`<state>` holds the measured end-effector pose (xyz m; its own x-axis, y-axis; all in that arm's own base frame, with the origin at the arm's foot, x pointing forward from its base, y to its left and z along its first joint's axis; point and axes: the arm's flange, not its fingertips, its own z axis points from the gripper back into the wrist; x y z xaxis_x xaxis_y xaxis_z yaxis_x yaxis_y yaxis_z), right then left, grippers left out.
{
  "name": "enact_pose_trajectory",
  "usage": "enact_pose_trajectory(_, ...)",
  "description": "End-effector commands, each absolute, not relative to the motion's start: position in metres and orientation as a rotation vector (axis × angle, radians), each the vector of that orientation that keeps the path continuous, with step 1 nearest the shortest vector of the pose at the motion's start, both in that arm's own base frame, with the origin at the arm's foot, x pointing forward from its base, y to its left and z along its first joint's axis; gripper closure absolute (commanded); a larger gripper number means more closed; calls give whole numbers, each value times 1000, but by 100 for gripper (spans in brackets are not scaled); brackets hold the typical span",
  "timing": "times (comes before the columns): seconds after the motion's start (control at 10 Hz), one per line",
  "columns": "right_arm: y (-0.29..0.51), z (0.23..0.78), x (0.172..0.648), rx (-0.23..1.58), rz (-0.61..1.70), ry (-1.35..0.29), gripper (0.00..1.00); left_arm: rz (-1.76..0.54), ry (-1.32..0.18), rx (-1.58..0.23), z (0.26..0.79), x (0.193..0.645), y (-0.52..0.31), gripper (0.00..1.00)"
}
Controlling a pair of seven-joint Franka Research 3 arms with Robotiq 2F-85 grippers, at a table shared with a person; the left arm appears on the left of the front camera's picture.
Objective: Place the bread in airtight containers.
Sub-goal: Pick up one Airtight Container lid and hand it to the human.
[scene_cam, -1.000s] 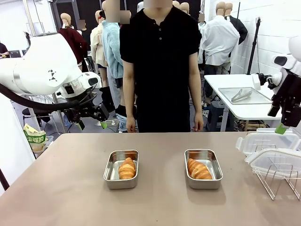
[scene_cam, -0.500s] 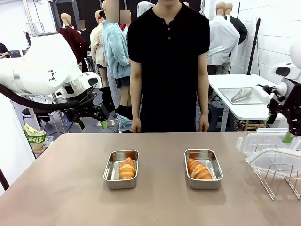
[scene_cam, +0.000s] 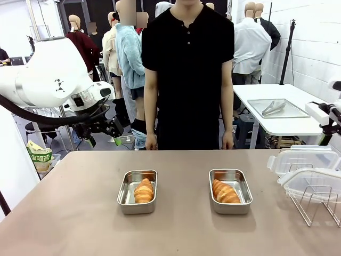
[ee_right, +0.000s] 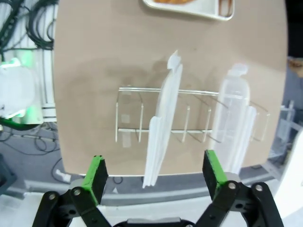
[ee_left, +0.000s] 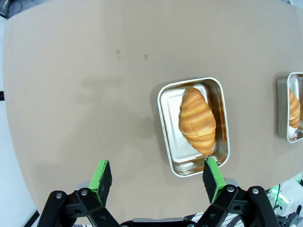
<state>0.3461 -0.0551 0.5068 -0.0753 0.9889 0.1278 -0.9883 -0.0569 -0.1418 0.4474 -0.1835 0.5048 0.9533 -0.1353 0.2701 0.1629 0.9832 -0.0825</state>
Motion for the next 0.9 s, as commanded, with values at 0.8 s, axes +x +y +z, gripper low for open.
enact_pose_trajectory(0.8, -55, 453, 385, 87, 1622, -165, 0, -141, -271, -97, 506, 451, -183, 0)
